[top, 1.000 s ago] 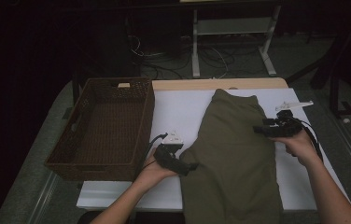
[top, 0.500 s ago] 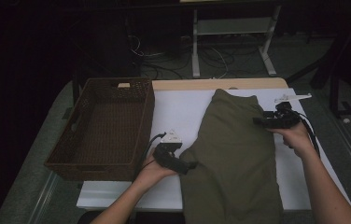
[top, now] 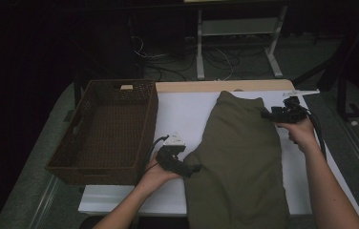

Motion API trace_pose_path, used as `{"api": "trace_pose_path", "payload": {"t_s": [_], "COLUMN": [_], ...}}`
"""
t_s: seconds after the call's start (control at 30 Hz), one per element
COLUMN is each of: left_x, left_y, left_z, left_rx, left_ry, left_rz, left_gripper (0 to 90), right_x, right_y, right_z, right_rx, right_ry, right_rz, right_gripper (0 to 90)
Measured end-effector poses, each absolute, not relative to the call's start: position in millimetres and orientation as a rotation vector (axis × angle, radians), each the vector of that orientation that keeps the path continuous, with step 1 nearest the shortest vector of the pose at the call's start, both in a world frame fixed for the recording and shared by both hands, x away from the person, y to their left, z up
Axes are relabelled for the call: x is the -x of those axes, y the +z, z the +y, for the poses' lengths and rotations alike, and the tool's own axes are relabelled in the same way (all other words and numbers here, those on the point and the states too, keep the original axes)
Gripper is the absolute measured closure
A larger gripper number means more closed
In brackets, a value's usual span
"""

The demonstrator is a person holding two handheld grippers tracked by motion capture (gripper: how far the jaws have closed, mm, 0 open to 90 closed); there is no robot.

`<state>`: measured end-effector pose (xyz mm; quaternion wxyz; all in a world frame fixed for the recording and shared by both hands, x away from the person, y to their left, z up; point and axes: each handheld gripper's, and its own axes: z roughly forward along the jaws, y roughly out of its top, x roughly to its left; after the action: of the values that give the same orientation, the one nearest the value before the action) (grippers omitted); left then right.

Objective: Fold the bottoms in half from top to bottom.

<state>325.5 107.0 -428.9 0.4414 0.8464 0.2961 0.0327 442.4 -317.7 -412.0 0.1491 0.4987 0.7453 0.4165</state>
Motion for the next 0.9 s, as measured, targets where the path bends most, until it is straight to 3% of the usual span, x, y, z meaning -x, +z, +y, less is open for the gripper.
{"api": "trace_pose_path", "payload": {"t_s": [0.47,0.9], "left_x": [-329.2,-342.5], "left_y": [-430.3,-424.5], "left_z": [106.6,98.3], "left_rx": [-2.089,-2.057], "left_ry": [0.085,0.100], "left_rz": [0.757,0.760], "left_gripper": [0.9,1.7], "right_x": [-470.2,-468.4], "right_y": [-415.5,-420.9], "right_z": [-322.3,-323.6], "right_rx": [-1.456,-1.464], "right_ry": [1.224,1.224], "right_rz": [2.125,2.146], "right_gripper": [36.0,35.9]}}
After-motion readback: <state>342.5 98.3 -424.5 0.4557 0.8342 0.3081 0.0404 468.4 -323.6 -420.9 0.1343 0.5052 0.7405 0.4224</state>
